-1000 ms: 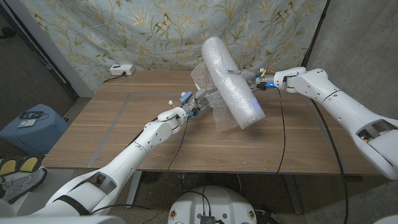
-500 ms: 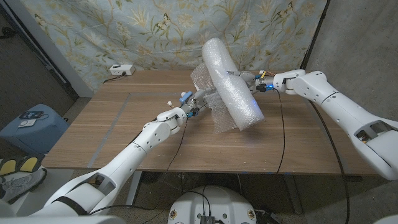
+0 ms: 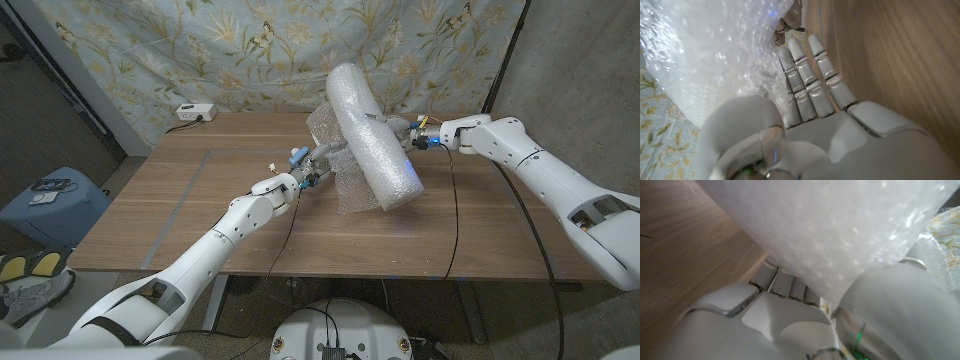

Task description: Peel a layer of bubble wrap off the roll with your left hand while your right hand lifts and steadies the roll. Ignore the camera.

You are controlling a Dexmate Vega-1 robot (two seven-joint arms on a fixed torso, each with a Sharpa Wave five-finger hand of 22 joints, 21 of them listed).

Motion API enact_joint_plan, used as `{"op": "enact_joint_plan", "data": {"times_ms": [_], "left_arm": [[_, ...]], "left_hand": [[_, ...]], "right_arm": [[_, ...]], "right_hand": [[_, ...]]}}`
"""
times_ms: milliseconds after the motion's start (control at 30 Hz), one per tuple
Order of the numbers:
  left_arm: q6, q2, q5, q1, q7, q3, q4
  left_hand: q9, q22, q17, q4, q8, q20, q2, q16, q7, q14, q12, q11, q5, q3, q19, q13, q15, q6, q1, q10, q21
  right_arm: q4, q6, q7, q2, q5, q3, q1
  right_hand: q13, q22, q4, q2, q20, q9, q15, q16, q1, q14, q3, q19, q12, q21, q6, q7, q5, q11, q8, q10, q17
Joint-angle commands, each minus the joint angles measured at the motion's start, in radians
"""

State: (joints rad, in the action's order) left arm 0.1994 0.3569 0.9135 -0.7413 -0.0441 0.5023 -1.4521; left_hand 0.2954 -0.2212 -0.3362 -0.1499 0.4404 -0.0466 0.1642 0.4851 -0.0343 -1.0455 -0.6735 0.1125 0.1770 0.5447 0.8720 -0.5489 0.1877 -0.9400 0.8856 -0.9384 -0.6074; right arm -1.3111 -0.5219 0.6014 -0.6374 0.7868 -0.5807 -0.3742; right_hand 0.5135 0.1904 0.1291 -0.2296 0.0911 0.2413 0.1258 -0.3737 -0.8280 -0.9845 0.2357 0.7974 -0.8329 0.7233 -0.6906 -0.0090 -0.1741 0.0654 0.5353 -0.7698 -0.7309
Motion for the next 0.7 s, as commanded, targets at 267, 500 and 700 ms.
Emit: {"op": "enact_joint_plan", "data": {"times_ms": [267,500,700], "left_arm": [[0.052,-0.002,0.061,0.013,-0.037,-0.012,0.021],[0.065,-0.003,0.074,0.014,-0.036,-0.016,0.03],[0.07,-0.003,0.081,0.01,-0.031,-0.02,0.029]], "left_hand": [[0.002,-0.004,-0.005,0.008,0.003,-0.007,0.003,-0.006,0.005,-0.004,-0.007,0.005,-0.001,0.01,-0.002,-0.017,0.004,0.007,0.007,0.005,-0.017],[0.003,-0.004,-0.008,0.009,0.004,-0.006,0.003,-0.01,0.005,-0.004,-0.007,0.005,-0.001,0.013,-0.005,-0.027,0.001,0.01,0.006,0.007,-0.024],[0.003,-0.003,-0.012,0.009,0.006,-0.008,0.001,-0.011,0.005,-0.006,-0.009,0.007,-0.002,0.014,-0.006,-0.035,0.003,0.007,0.005,0.005,-0.033]], "right_arm": [[0.048,-0.064,0.041,0.009,0.047,0.004,0.003],[0.096,-0.096,0.058,0.033,0.075,0.006,0.007],[0.125,-0.1,0.072,0.049,0.092,0.011,0.002]], "right_hand": [[-0.01,-0.001,-0.007,0.254,0.014,-0.005,0.085,0.014,-0.224,-0.003,-0.008,-0.012,0.014,0.008,0.026,0.009,-0.01,-0.007,-0.023,0.009,0.006],[-0.017,-0.002,-0.008,0.256,0.014,-0.008,0.086,0.014,-0.218,-0.002,-0.011,-0.014,0.017,0.01,0.024,0.01,-0.012,-0.011,-0.029,0.007,0.007],[-0.02,-0.002,-0.005,0.26,0.014,-0.01,0.089,0.013,-0.219,-0.003,-0.012,-0.015,0.019,0.011,0.02,0.01,-0.013,-0.009,-0.033,0.006,0.006]]}}
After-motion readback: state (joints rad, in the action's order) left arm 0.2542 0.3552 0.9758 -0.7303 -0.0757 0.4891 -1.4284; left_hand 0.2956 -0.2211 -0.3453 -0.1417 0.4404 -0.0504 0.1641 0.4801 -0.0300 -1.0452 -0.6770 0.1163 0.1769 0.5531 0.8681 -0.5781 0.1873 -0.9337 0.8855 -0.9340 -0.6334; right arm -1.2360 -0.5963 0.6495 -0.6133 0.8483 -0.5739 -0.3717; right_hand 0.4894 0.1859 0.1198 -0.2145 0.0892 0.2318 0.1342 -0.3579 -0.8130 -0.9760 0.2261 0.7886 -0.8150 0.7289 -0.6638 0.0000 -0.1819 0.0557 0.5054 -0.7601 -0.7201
